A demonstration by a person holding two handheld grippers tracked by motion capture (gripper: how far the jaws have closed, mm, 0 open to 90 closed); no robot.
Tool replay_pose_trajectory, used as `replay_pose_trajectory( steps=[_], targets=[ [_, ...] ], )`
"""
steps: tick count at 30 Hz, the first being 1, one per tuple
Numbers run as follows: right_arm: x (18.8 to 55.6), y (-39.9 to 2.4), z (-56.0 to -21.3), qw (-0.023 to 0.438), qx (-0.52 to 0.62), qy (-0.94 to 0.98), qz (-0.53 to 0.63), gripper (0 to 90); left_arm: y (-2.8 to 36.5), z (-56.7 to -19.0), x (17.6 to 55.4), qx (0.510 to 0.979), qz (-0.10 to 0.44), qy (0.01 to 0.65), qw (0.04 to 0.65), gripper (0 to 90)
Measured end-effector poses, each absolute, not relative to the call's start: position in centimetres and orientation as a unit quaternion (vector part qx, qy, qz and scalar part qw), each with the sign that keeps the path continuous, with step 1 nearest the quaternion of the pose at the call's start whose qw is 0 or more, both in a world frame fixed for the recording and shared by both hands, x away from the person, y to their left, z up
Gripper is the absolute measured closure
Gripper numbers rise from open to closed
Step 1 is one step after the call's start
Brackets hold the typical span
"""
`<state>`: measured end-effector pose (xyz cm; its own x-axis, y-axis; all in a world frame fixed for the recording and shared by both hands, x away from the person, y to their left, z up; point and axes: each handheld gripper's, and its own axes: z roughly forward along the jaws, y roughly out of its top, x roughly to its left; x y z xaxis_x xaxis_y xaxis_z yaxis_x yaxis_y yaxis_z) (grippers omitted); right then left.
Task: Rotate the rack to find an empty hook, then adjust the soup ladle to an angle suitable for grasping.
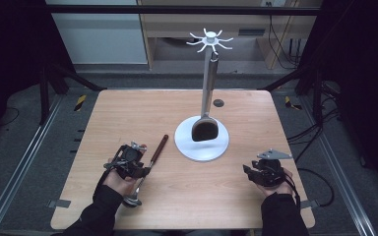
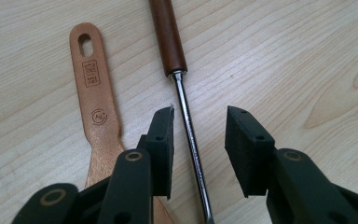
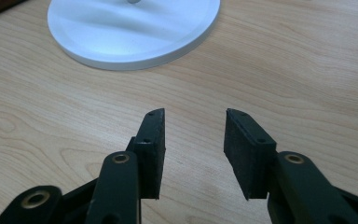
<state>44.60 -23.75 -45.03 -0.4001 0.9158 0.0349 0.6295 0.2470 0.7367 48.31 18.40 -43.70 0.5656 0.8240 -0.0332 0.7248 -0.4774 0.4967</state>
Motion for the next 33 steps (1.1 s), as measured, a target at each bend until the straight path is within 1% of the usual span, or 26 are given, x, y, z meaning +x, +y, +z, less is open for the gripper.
replay_pose_trajectory(
  steps=[6,13,22,33],
  targets=[
    [44.7,-23.8,-45.0,0.206,0.508,0.761,0.347,58.7,17.7,-43.7,49.1,0.858,0.105,0.455,0.213,61.7],
    [44.6,-23.8,-44.9,0.209,0.507,0.762,0.346,58.7,17.2,-43.5,50.2,0.856,0.103,0.462,0.210,61.5],
    [44.6,-23.8,-44.9,0.208,0.508,0.760,0.347,58.7,16.9,-44.8,50.7,0.859,0.099,0.465,0.191,62.6],
    [44.7,-23.8,-45.0,0.207,0.508,0.762,0.344,58.8,17.3,-46.2,50.9,0.860,0.081,0.468,0.185,69.4]
  ],
)
